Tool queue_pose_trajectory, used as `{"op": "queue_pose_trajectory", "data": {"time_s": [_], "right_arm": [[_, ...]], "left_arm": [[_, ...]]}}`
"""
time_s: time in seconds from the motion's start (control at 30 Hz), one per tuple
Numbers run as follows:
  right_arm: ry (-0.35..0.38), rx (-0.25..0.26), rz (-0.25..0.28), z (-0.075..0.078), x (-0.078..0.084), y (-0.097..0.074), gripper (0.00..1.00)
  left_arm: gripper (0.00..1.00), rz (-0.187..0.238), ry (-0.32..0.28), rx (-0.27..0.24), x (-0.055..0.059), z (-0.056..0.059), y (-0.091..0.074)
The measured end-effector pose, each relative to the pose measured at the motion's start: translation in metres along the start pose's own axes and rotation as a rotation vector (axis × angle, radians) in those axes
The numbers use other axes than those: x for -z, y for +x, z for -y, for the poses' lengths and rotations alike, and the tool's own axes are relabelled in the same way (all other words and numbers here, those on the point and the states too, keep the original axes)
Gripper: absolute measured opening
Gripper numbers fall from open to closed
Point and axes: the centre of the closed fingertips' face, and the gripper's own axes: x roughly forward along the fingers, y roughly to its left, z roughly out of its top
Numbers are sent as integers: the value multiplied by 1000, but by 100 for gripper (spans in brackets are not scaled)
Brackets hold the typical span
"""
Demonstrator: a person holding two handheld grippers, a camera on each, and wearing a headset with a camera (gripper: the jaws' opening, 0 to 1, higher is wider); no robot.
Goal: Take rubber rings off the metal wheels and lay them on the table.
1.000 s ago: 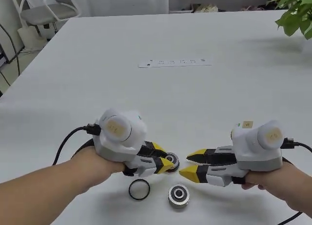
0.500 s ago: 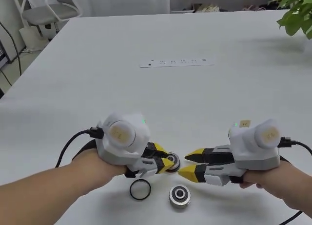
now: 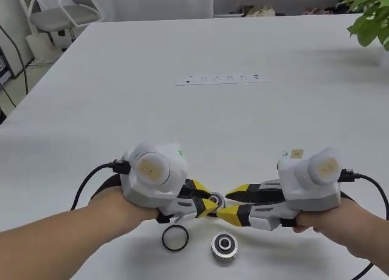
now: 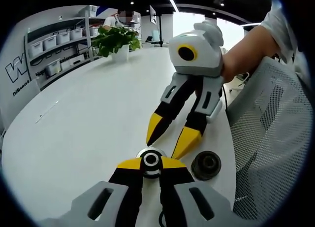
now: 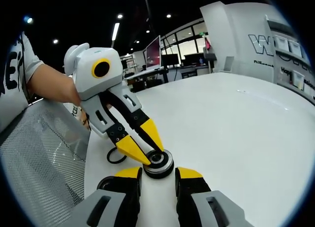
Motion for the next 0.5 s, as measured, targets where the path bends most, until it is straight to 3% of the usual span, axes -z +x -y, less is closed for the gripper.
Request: {"op": "queue_pose_trajectory", "data": {"time_s": [0.23, 0.5], "right_arm": [[-32, -8, -16, -4, 1, 5, 24], [-96, 17, -27, -2, 0, 11, 24]], "left_arm": [[7, 5, 3, -2, 0, 0, 0], [7, 15, -8, -24, 0, 1, -1]]}}
